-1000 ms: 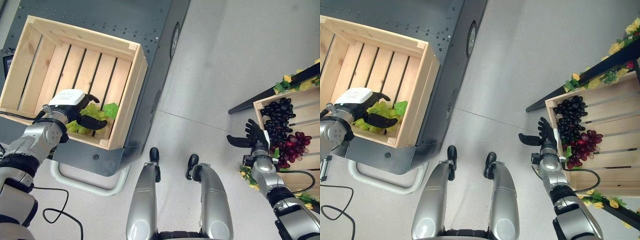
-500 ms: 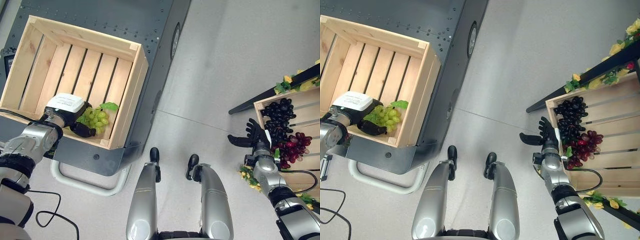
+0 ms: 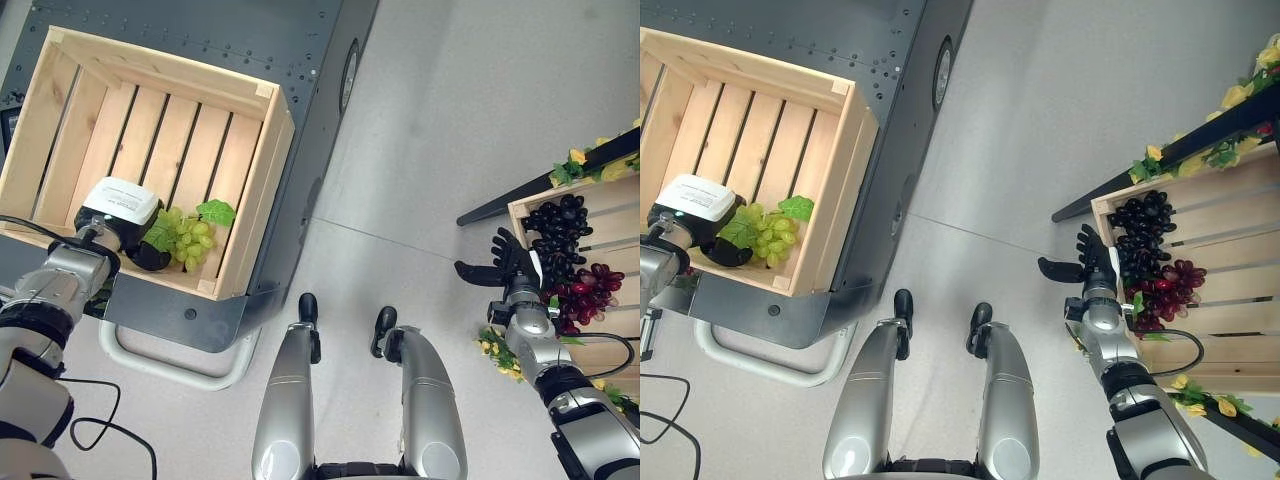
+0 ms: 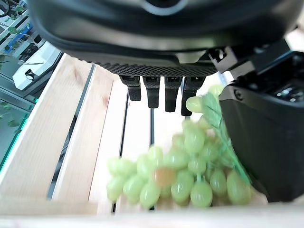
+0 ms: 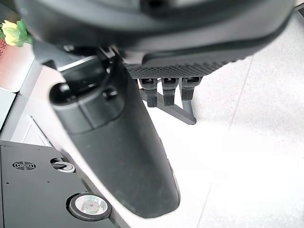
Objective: Pick up the fruits from the basket on one side to the basket on the other side
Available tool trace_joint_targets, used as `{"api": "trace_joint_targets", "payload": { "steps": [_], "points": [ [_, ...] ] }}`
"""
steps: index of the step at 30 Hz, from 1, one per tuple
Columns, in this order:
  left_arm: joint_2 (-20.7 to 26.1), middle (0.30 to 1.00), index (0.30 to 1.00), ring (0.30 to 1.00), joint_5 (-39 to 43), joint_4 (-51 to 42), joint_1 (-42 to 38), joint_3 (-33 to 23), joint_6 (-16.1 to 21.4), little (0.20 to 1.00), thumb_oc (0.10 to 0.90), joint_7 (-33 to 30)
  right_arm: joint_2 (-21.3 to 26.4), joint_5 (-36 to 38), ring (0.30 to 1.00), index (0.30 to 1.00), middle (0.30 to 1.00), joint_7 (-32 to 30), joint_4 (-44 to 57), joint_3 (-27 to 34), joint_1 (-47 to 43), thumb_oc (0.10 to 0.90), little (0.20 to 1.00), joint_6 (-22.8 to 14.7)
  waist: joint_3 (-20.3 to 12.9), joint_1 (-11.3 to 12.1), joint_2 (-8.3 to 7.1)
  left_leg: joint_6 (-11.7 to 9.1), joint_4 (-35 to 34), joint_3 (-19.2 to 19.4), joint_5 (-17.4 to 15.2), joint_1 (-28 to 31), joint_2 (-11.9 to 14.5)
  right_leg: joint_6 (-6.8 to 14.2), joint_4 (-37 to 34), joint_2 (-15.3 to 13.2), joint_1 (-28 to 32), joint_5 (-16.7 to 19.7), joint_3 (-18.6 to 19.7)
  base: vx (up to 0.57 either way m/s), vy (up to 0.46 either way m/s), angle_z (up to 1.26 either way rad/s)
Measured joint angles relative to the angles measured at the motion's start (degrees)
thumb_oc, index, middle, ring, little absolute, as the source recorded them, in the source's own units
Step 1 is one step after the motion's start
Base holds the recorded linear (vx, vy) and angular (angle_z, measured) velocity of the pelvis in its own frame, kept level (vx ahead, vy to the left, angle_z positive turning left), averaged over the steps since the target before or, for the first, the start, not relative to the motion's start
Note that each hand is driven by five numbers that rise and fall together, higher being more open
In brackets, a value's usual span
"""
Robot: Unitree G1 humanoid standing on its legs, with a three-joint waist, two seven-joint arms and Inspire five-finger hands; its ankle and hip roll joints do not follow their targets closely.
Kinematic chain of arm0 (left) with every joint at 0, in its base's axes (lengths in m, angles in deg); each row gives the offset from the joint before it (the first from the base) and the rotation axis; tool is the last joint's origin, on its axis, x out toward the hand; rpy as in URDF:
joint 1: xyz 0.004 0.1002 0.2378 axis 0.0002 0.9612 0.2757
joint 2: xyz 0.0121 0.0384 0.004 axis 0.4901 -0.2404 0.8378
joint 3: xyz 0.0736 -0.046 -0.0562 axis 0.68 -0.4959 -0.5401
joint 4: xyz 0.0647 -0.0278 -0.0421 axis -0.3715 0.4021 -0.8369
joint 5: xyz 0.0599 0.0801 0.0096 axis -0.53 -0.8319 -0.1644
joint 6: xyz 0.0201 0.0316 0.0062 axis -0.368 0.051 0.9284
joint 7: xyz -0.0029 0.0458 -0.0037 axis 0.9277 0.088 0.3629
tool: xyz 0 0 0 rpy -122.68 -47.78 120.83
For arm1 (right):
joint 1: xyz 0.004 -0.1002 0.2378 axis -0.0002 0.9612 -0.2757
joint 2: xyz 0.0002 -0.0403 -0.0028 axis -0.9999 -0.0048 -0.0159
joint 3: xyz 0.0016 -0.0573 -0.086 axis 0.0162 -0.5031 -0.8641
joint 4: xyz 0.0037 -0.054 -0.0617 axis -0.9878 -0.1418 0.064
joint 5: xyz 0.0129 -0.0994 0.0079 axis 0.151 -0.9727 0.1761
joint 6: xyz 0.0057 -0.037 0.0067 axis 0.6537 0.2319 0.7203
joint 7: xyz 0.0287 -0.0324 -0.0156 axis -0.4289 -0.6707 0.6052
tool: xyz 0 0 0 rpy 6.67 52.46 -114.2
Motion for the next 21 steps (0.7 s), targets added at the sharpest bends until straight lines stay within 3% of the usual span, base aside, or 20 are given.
{"api": "trace_joint_targets", "payload": {
  "steps": [11,21],
  "points": [
    [-3.9,0.900,0.900,0.900,-1.1,3.4,-2.5,1.0,0.0,0.900,0.800,-2.6,0.4,1.7,0.900,0.900,0.900,0.1,-0.9,-0.6,-3.0,0.800,0.900,0.0,0.0,-0.3,-0.03,0.4,0.7,-0.1,-0.3,-2.2,0.1,0.3,-0.5,0.1,-1.5,0.4,-0.2,-0.03,-0.001,0.01],
    [-3.0,0.900,0.900,0.900,5.7,5.2,-4.4,2.2,5.6,0.900,0.800,-4.1,0.4,1.8,0.900,0.900,0.900,0.1,-1.8,-0.6,-3.8,0.800,0.900,0.0,-0.1,-0.1,-0.13,0.9,1.2,-0.1,-0.6,-3.4,0.0,0.8,-0.8,0.1,-2.3,0.7,-0.2,0.00,0.000,0.00]
  ]
}}
